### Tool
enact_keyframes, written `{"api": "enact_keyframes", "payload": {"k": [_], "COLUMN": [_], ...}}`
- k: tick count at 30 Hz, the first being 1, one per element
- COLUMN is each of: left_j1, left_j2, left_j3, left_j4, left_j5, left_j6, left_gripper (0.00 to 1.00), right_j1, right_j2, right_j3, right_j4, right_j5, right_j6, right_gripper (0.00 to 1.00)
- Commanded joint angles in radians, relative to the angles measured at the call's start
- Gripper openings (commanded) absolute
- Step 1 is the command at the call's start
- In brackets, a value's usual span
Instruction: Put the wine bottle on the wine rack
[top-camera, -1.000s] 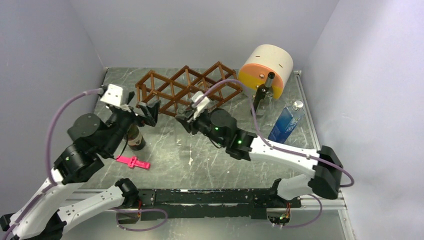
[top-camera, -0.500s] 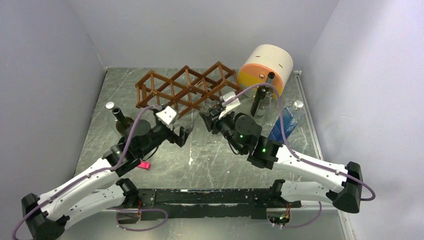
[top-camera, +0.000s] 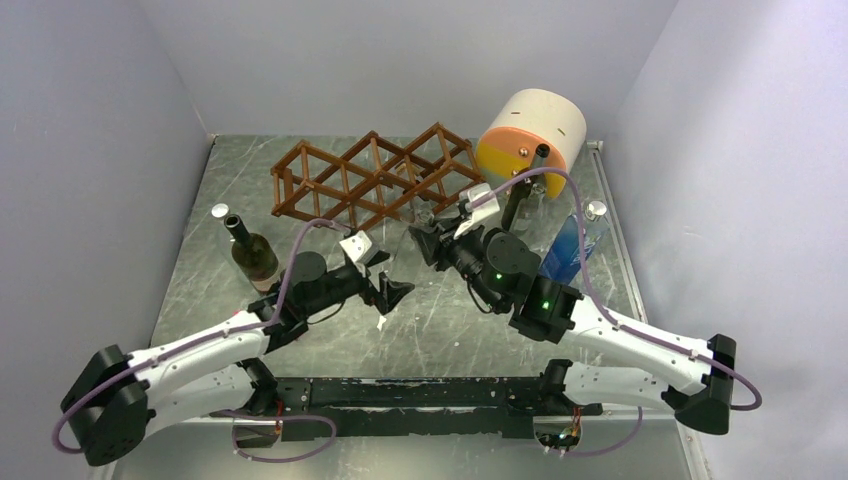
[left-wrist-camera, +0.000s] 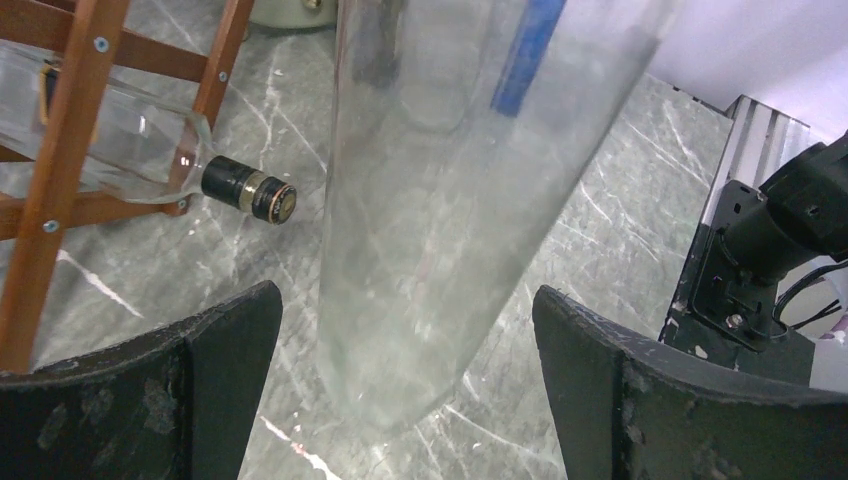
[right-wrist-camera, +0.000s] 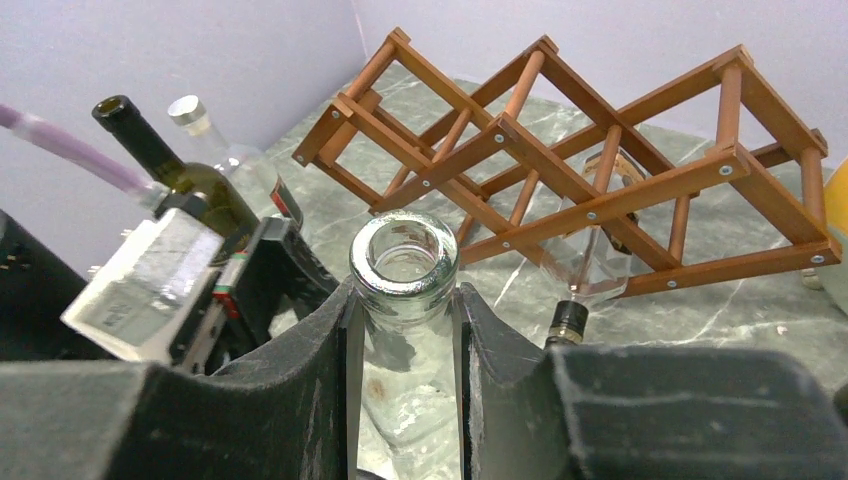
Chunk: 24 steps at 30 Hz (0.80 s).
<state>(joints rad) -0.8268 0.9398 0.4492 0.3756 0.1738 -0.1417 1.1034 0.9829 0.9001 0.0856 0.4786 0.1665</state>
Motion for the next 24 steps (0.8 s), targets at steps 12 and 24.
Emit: {"api": "enact_keyframes", "payload": {"k": [12,24], "left_j1": [-0.071,-0.092], "left_j2": [0.277,0.293], "left_j3": [-0.067,-0.101], "left_j4": [0.618,0.691], "left_j5": [-0.172,-0.223], "left_j6": [0.186,0.288], "left_gripper": [0.91,0.66], "right_j1": [-0.001,-0.001], "right_j2": [0.124,0.128], "right_j3": [0.159,0.201], "right_j4": [-0.042,-0.133], "right_j5": [0.261,0.321], "right_j6": [0.259,0.312], "right_gripper": [0.00,0.00]}}
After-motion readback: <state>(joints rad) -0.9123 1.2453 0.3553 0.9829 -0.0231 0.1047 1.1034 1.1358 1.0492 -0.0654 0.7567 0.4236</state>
